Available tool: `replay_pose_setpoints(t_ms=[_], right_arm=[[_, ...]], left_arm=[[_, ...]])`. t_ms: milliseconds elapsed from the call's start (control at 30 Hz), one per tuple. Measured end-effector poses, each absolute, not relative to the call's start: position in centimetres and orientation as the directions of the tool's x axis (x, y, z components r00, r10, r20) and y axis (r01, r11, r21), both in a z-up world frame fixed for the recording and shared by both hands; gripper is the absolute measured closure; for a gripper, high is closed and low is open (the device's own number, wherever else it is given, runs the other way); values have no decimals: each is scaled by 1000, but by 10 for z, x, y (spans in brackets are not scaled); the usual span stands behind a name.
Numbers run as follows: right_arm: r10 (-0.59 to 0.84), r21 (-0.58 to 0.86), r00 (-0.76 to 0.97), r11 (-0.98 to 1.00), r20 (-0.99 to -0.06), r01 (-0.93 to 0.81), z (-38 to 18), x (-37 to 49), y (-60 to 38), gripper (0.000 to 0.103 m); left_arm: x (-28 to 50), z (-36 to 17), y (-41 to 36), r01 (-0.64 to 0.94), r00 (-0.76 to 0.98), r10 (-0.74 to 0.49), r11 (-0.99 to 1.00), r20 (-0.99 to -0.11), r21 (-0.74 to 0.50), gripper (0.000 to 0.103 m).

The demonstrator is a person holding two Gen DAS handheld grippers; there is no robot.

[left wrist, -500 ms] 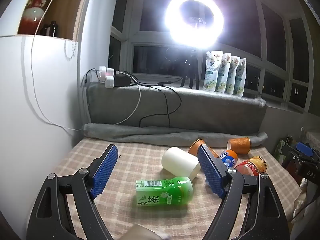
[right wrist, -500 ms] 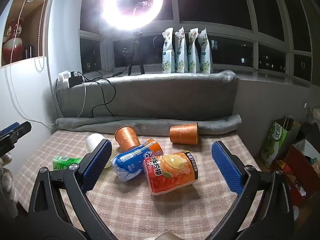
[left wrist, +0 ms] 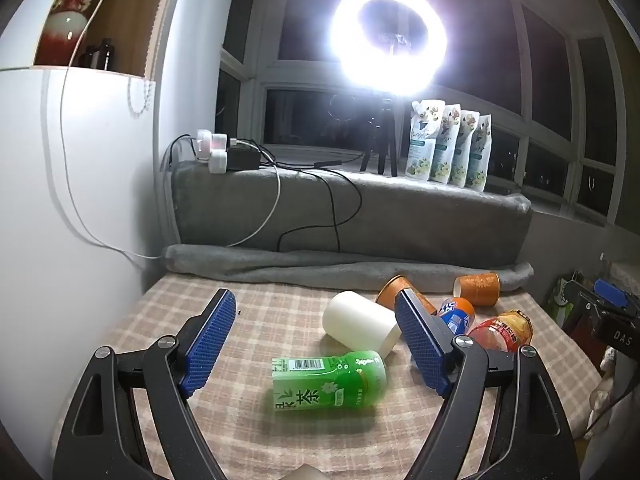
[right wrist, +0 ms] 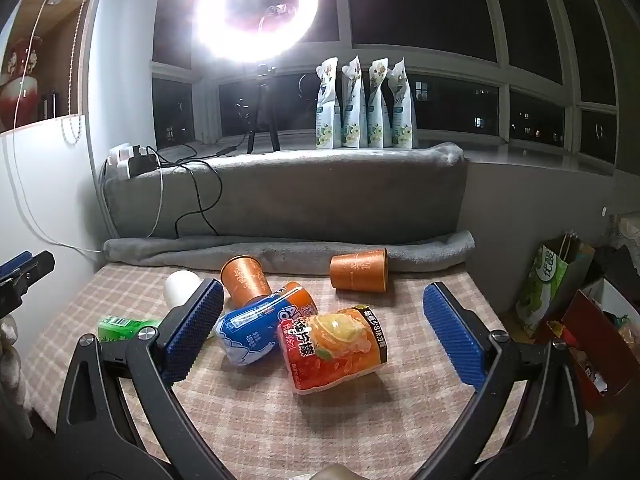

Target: Flip cup upright

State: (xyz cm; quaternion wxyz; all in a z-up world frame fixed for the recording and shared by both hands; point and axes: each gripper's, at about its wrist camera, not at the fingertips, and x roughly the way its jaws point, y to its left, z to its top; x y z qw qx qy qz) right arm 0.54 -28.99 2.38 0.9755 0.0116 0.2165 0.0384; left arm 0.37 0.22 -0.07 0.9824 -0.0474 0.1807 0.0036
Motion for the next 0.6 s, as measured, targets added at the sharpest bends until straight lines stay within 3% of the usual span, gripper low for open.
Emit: replay_pose_setpoints(t_ms=[600], right_arm=[[17, 5, 915, 1000, -403, -16, 28, 7, -292, 1]], left_arm=[[0, 3, -3, -16, 939, -14, 996, -345, -84, 21]])
